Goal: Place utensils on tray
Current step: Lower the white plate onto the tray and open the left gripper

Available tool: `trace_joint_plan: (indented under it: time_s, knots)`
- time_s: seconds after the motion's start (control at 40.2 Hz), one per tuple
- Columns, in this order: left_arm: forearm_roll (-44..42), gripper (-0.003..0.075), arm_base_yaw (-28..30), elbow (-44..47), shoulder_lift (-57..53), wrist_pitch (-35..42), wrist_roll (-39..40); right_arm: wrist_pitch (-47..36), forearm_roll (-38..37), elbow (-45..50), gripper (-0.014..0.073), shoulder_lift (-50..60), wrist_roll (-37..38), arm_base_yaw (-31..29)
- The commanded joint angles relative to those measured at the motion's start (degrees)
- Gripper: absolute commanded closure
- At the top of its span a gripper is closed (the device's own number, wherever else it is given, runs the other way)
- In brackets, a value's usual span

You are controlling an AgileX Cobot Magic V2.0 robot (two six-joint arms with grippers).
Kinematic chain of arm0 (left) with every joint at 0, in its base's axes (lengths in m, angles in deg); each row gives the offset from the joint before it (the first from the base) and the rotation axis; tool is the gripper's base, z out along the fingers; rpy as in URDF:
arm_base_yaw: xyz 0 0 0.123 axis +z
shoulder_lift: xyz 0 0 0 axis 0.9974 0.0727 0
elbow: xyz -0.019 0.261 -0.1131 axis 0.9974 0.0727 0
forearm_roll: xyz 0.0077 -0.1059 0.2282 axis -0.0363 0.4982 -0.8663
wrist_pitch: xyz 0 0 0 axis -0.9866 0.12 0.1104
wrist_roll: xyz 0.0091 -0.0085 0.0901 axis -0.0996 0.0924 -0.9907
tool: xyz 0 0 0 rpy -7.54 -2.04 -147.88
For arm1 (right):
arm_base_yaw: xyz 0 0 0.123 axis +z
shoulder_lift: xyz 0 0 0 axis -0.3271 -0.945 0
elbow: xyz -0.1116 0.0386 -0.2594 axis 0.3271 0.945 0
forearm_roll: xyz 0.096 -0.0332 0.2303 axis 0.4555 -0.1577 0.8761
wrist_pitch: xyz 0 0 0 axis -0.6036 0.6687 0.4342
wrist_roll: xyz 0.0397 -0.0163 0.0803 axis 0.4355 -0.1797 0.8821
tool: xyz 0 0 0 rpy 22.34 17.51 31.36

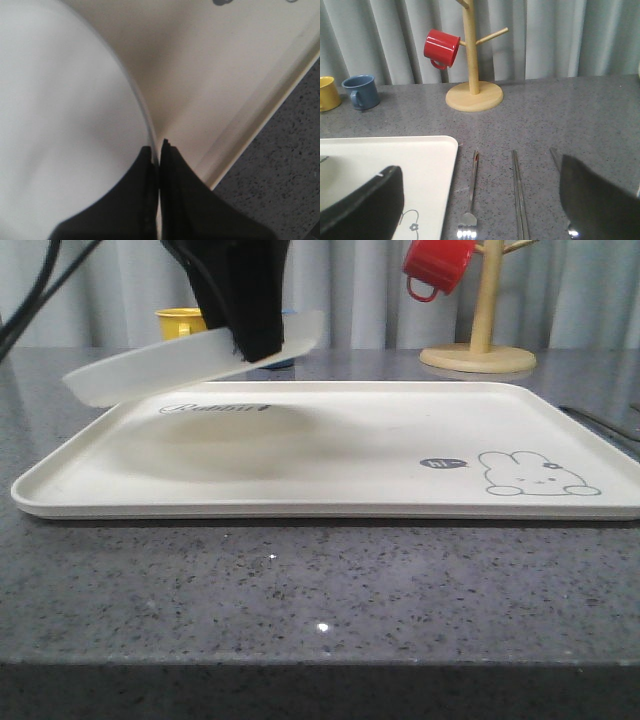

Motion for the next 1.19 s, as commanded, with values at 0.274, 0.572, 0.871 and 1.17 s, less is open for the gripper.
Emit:
trace_joint_plan:
  time_s: [0.274,0.572,0.871,1.17]
  knots:
    - [2.7,0.0739,-0.3,-2.0,1.9,4.2,0.6,-4.7,0.2,-2.1,-0.006,-0.8,-0.4,-0.3]
    - [5.3,0.0738,-0.3,-2.0,5.6,2.9,0.6,-4.7,0.2,-2.1,-0.006,-0.8,-0.4,-0.3]
    - [6.3,0.0519,-0.3,-2.0,6.4,1.8,0.6,-4.7,0.2,-2.1,-0.006,-0.8,-0.4,-0.3]
    - [6.1,0.0332,-0.3,-7.9,4.2,-2.0,0.6,-4.7,0.2,-2.1,-0.006,-0.8,-0.4,-0.3]
